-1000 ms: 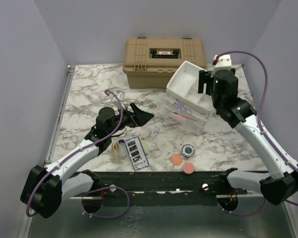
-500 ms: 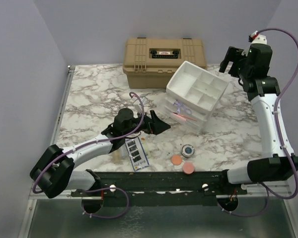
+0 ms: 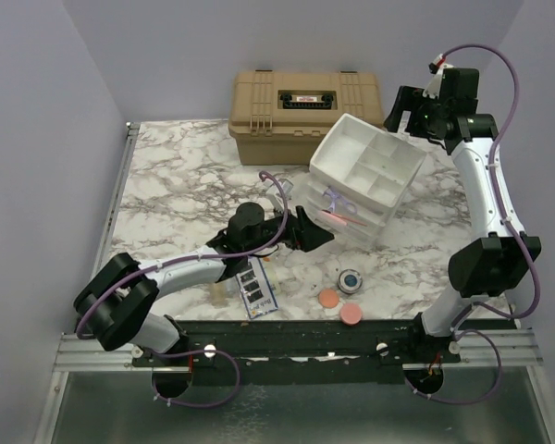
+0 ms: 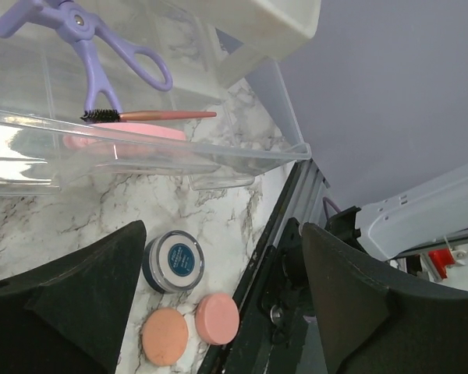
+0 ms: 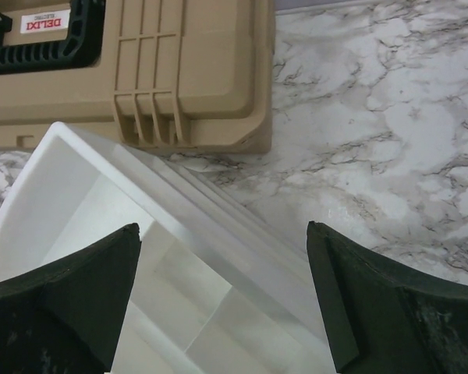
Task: Organize the makeup
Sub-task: Place the makeup brush in the drawer, then close the drawer in the storage box.
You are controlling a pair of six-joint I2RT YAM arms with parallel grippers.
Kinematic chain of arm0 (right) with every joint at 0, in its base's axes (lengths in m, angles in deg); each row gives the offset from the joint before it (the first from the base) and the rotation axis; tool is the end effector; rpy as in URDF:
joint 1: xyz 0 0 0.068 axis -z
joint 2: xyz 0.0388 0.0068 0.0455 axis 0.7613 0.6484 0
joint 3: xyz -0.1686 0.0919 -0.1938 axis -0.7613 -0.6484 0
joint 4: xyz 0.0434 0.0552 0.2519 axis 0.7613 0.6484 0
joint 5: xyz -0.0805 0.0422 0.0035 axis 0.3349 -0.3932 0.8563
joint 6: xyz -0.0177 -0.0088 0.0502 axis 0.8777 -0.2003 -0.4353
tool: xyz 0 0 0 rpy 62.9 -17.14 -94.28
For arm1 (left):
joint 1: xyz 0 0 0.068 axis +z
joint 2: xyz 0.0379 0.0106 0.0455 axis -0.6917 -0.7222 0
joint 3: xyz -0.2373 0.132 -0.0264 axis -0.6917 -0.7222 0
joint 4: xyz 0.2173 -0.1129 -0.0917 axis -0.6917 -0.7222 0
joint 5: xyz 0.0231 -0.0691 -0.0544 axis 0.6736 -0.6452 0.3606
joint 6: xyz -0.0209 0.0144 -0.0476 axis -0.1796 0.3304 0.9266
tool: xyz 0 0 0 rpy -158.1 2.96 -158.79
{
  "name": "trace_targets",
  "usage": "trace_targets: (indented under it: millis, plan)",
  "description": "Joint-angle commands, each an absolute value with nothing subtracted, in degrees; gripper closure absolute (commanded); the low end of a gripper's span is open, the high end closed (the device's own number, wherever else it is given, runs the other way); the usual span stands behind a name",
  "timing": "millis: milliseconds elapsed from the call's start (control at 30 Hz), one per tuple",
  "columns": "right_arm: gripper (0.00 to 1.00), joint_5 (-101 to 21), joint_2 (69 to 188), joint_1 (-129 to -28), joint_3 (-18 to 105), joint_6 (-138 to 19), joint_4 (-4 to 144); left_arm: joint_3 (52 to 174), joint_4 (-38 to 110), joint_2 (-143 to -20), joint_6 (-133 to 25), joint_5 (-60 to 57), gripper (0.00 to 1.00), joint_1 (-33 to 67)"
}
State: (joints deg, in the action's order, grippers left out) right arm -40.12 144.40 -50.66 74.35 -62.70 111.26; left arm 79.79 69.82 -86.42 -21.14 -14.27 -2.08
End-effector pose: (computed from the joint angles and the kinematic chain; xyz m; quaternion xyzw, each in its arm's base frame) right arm 0.3772 0.0119 0.4159 0.0348 0.8743 0.1030 0.4730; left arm 0.2046 -0.2291 0.2452 0.1300 0.7275 -0.5627 0.3704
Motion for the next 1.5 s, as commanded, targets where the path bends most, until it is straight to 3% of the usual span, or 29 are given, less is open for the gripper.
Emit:
trace_targets:
  millis: [0, 400, 800, 1467]
  plan:
    - [0.06, -46.17, 144.82, -50.28, 76.34, -61.31, 111.6, 81.31, 73.83, -88.24, -21.91, -12.25, 0.2, -3.19]
    - [0.05, -53.68, 143.52, -50.28, 68.99, -60.08, 109.76, 84.56, 74.98, -92.94, -23.67, -12.63, 0.43, -4.17]
    - [0.06, -51.86, 142.19, -49.6, 66.2, -62.49, 110.81, 88.62, 77.7, -97.45, -23.97, -10.85, 0.64, -4.17]
    - [0.08, -49.1, 136.6, -49.58, 60.35, -67.52, 108.73, 95.73, 84.62, -108.31, -21.43, -4.34, 0.7, -4.13]
